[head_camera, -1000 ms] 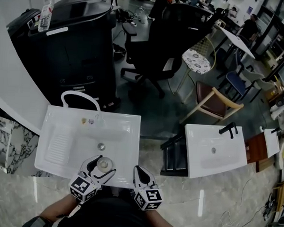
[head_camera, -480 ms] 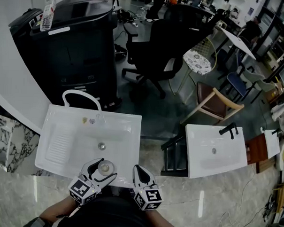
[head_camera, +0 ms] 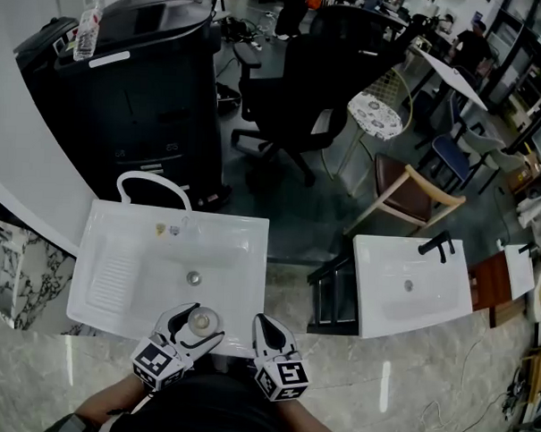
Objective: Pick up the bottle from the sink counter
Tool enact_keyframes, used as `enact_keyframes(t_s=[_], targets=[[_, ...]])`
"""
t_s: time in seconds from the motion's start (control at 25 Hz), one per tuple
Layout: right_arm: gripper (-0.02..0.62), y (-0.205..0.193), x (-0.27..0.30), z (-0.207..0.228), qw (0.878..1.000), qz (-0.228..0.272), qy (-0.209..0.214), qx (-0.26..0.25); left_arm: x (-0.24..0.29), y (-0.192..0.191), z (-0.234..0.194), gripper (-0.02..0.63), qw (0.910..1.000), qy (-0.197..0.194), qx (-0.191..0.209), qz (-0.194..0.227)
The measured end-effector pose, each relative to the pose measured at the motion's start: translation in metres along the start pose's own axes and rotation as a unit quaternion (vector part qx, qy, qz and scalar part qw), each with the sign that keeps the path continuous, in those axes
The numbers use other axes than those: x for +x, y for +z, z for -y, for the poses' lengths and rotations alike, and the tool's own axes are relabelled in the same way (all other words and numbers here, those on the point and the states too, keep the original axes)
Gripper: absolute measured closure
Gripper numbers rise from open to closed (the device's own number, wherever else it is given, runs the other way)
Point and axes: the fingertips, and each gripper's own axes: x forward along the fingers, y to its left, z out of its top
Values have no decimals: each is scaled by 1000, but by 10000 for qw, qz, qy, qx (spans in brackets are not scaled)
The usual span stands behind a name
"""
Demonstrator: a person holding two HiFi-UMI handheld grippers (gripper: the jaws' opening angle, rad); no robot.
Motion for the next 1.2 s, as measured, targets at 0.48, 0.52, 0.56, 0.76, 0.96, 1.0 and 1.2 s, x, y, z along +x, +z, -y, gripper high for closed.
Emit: enact_keyframes(t_s=[0.48, 0.52, 0.56, 0.76, 0.96, 1.0, 1.2], targets=[[588, 1, 4, 1, 10000, 5, 52, -15, 5, 0, 0, 272, 10000, -11, 25, -33], [588, 1, 4, 1, 10000, 0, 57, -17, 5, 0, 1, 272, 10000, -17, 29, -35], [588, 2, 4, 2, 10000, -6, 60, -18, 6, 1, 1, 272, 10000, -22, 31, -38], [588, 3, 4, 3, 10000, -12, 77, -43, 9, 2, 2, 272, 10000, -56, 35, -49], [588, 4, 4, 4, 10000, -21, 78, -57, 11, 3, 1, 272, 10000, -56, 36, -45], [588, 4, 4, 5, 10000, -20, 78, -56, 12, 3, 2, 272, 10000, -56, 27, -43], [588, 3, 3, 8, 10000, -23, 76, -33, 15, 0, 2, 272, 10000, -36, -49, -61]])
